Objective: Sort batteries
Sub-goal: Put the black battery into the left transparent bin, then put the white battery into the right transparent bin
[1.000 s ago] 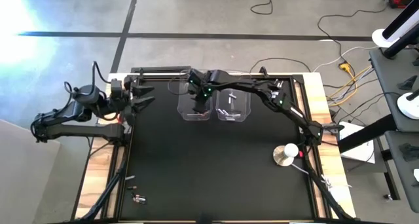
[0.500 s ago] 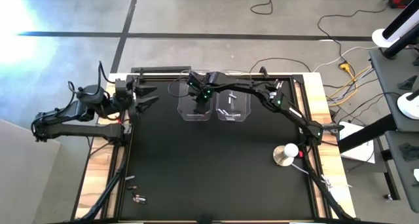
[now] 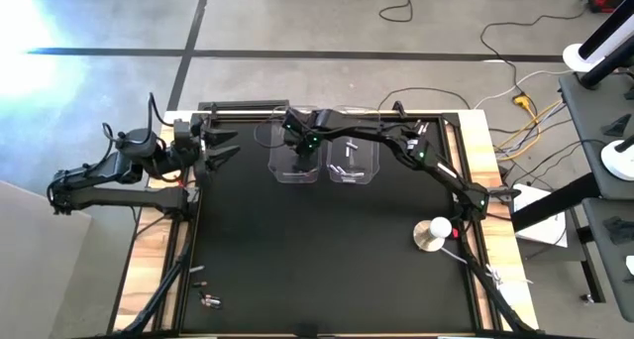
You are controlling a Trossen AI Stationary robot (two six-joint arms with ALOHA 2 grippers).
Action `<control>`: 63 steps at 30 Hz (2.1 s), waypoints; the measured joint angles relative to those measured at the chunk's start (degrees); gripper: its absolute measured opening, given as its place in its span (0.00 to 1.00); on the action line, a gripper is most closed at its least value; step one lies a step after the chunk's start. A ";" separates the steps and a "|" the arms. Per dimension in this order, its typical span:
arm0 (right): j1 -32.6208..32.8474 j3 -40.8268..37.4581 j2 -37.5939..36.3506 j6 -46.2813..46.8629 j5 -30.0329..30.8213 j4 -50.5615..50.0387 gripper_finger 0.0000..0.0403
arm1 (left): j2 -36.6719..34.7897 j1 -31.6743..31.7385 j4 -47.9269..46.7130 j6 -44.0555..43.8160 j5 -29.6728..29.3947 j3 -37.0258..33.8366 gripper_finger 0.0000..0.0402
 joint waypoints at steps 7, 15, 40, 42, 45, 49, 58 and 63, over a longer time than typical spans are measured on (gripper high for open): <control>0.02 -0.42 1.84 -2.36 0.01 -1.03 0.08 | 0.01 0.00 0.00 0.73 -0.07 0.00 0.53; 0.02 -0.42 1.96 -3.28 -0.09 -1.92 0.08 | 0.10 0.00 0.02 0.77 -0.11 0.00 0.53; 0.43 1.21 -8.72 13.60 5.49 -5.46 0.39 | -1.13 0.00 1.07 0.75 -1.46 0.00 0.53; 0.55 1.19 -12.02 16.03 9.85 -7.69 0.41 | -1.35 0.00 0.97 0.75 -1.44 0.00 0.53; 0.29 0.83 -16.43 20.04 16.61 -12.14 0.42 | -1.47 0.00 0.95 0.83 -1.42 0.00 0.53; -0.76 -2.68 -21.64 28.39 22.65 -17.95 0.44 | -1.45 0.00 0.58 1.43 -1.36 0.00 0.53; -1.80 -33.19 -40.75 54.80 31.22 -15.47 0.44 | -1.28 0.00 -3.38 1.65 -0.04 0.00 0.53; -4.45 -51.04 -54.66 67.99 33.85 -10.91 0.41 | -0.94 0.00 -3.28 2.89 0.17 0.00 0.53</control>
